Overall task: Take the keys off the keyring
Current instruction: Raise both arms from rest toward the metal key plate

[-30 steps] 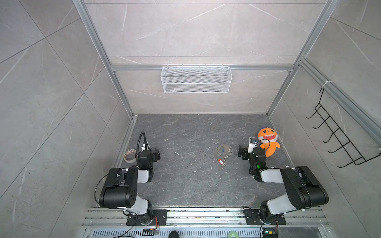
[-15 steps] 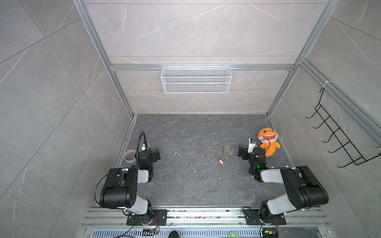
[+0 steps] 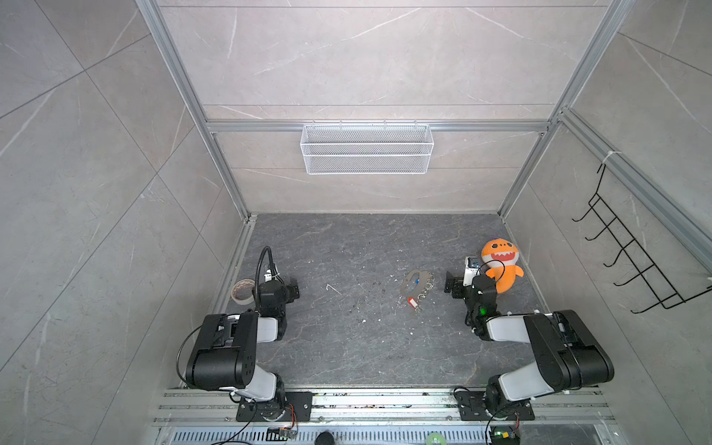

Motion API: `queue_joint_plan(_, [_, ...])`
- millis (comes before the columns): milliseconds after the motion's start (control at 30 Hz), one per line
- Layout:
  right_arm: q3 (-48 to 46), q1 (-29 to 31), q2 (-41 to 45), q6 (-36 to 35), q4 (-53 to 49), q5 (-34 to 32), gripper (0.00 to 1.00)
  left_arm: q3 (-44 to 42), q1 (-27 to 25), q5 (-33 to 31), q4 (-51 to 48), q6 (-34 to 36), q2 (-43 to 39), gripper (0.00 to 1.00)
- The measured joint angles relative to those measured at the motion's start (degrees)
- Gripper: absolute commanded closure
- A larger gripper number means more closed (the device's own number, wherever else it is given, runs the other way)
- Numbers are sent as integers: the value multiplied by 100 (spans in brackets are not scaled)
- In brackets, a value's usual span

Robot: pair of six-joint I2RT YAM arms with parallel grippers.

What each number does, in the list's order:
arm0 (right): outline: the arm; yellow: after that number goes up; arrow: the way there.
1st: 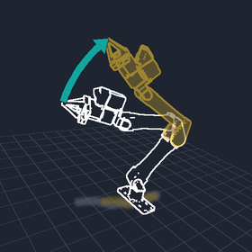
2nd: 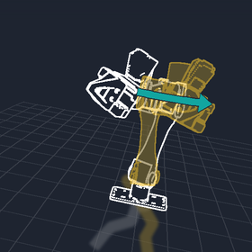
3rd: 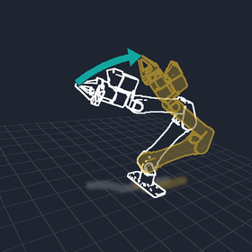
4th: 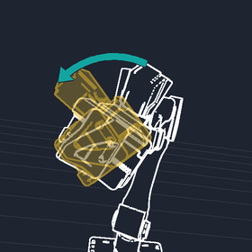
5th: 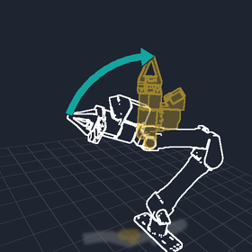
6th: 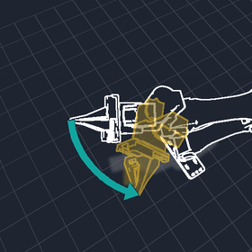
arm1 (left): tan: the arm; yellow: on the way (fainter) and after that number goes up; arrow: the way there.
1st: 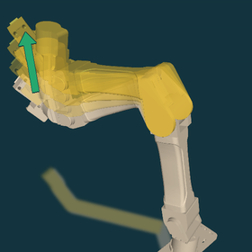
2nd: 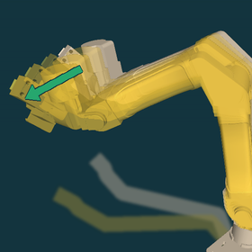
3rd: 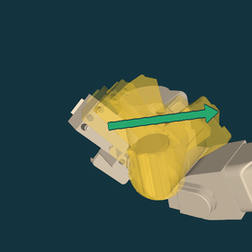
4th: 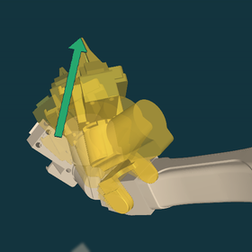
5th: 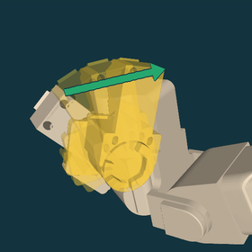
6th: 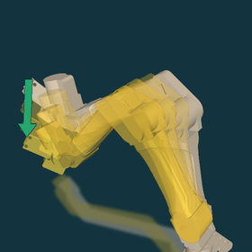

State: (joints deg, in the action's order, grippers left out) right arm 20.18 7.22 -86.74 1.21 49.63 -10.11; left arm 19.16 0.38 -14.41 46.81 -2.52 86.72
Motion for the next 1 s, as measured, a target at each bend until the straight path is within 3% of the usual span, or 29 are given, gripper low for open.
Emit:
queue_joint_plan(500, [0,0,22,7,-20,-94,1,-2,-22,-74,-57,2,-101,0])
queue_joint_plan(700, [422,28,769,50,-1266,-348,1,160,-238,-463,-1084,-87,-1475,0])
queue_joint_plan(900, [951,400,1443,540,-2358,-1272,1,199,-260,-673,-1220,-1220,-2439,0])
queue_joint_plan(1000, [1582,435,1547,1991,-3770,-1847,0,570,-264,-977,-2288,-2708,-2533,0])
